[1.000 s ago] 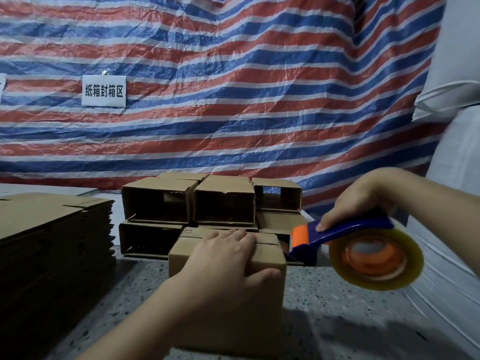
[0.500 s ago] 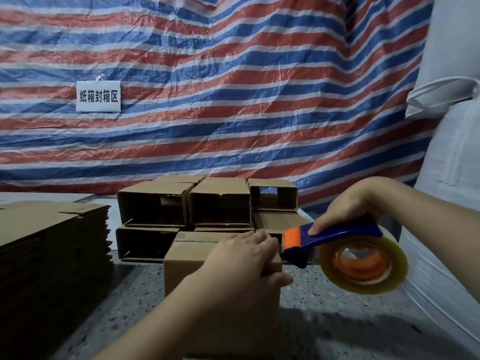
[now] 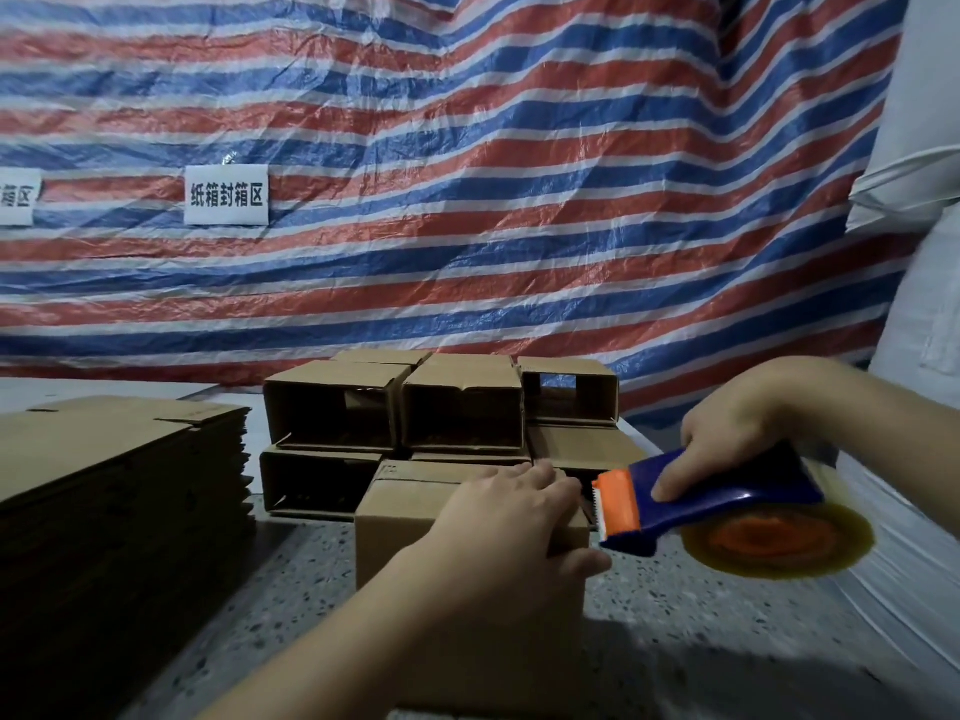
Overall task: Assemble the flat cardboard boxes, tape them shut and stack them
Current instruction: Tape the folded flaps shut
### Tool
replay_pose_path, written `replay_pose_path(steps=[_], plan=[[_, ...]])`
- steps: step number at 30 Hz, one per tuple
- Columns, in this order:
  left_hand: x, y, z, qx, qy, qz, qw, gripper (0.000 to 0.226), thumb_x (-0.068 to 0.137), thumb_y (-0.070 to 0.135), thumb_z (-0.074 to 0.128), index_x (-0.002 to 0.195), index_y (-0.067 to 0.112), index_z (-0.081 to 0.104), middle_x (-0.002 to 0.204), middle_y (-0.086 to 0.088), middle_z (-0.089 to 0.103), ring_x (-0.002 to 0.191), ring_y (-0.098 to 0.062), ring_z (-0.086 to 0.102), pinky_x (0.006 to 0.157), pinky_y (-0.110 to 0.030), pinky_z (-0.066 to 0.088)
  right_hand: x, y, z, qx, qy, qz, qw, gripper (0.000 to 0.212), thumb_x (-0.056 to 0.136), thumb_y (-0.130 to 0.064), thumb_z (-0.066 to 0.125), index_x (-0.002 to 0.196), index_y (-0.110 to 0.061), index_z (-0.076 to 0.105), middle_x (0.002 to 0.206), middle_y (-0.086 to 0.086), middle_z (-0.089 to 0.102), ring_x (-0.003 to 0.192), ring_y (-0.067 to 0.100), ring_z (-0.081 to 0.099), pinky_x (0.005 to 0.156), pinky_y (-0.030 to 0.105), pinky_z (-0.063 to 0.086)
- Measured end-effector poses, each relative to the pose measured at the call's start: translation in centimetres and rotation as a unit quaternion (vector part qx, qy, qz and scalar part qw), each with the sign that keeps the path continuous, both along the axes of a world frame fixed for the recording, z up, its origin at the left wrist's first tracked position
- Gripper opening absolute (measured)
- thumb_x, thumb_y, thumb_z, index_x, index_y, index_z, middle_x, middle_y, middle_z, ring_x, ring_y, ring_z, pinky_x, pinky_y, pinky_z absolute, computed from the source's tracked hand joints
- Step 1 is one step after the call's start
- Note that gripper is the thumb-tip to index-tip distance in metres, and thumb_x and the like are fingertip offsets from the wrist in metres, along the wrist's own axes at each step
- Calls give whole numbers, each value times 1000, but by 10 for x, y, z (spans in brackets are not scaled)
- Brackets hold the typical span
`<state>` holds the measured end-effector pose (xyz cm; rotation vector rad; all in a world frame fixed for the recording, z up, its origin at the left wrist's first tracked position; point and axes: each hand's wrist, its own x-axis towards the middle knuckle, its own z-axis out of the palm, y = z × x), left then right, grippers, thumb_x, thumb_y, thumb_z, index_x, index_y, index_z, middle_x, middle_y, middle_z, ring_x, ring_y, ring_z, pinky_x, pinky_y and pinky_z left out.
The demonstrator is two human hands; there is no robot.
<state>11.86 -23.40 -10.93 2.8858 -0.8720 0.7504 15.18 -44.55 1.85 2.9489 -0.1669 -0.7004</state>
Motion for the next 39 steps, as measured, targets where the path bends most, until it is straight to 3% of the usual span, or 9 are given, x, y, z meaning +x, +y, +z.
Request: replay_pose_path(steps=[7, 10, 15, 21, 29, 32, 34, 36, 39], plan=[[-2, 2, -1, -9, -4, -12, 1000, 69, 86, 77, 34, 137, 30, 43, 139, 2, 51, 124, -19, 50, 97, -38, 45, -6, 10, -52, -164, -10, 28, 986, 58, 82, -65, 68, 116, -19, 64, 99, -2, 62, 85, 19, 60, 88, 34, 52], [-4, 2, -1, -12, 0, -9, 1000, 69, 87, 76, 36, 139, 31, 41, 143, 2, 48, 127, -20, 48, 99, -39, 44, -14, -19, -101, -69, -78, 9, 995, 66, 82, -72, 64, 126, -22, 59, 100, -5, 57, 89, 16, 57, 80, 29, 48], [-3, 2, -1, -19, -1, -11, 1000, 70, 88, 76, 37, 143, 32, 38, 146, 1, 47, 130, -21, 47, 101, -39, 43, -29, -38, -158, 22, -244, 19, 969, 51, 84, -75, 56, 75, -26, 50, 74, -9, 59, 64, 4, 54, 50, 24, 34], [-5, 1, -1, -10, -2, -4, 1000, 73, 89, 75, 36, 149, 33, 31, 151, 1, 42, 135, -21, 42, 105, -40, 40, -48, -30, -202, 8, -341, 24, 940, 49, 87, -76, 48, 95, -28, 53, 108, -4, 68, 98, 17, 66, 67, 30, 42], [-5, 1, 0, -2, -4, -3, 1000, 70, 91, 73, 38, 147, 32, 33, 148, -1, 44, 132, -22, 44, 101, -39, 42, -53, -16, -167, -39, -413, -2, 910, 73, 89, -82, 14, 78, -25, 58, 87, -6, 68, 85, 14, 66, 63, 31, 41], [-4, 0, -1, -2, -6, -6, 1000, 70, 91, 73, 38, 147, 32, 33, 148, -1, 44, 133, -21, 44, 102, -38, 41, -41, -4, -144, 257, -433, -37, 863, 73, 94, -74, 19, 84, -18, 65, 71, -3, 69, 70, 15, 66, 62, 31, 48], [-4, 0, -2, -4, -12, -5, 1000, 69, 91, 72, 38, 148, 33, 32, 150, 0, 42, 134, -21, 43, 103, -37, 40, -38, 15, -134, 538, -218, -149, 800, 80, 97, -72, 23, 101, -8, 70, 77, 5, 75, 74, 22, 71, 67, 33, 53], [-3, 1, -3, -4, -18, -4, 1000, 68, 92, 70, 39, 148, 34, 30, 153, 0, 39, 137, -20, 40, 106, -37, 38, -38, 31, -137, 665, -45, -182, 723, 89, 94, -77, 23, 114, -3, 68, 75, 7, 68, 71, 22, 61, 66, 31, 47], [-3, 1, -3, -4, -17, -7, 1000, 70, 91, 72, 37, 149, 34, 26, 156, -1, 35, 142, -21, 35, 111, -37, 34, -31, 44, -144, 731, 15, -186, 656, 81, 93, -77, 29, 100, -7, 69, 60, 1, 49, 57, 15, 42, 58, 29, 34]])
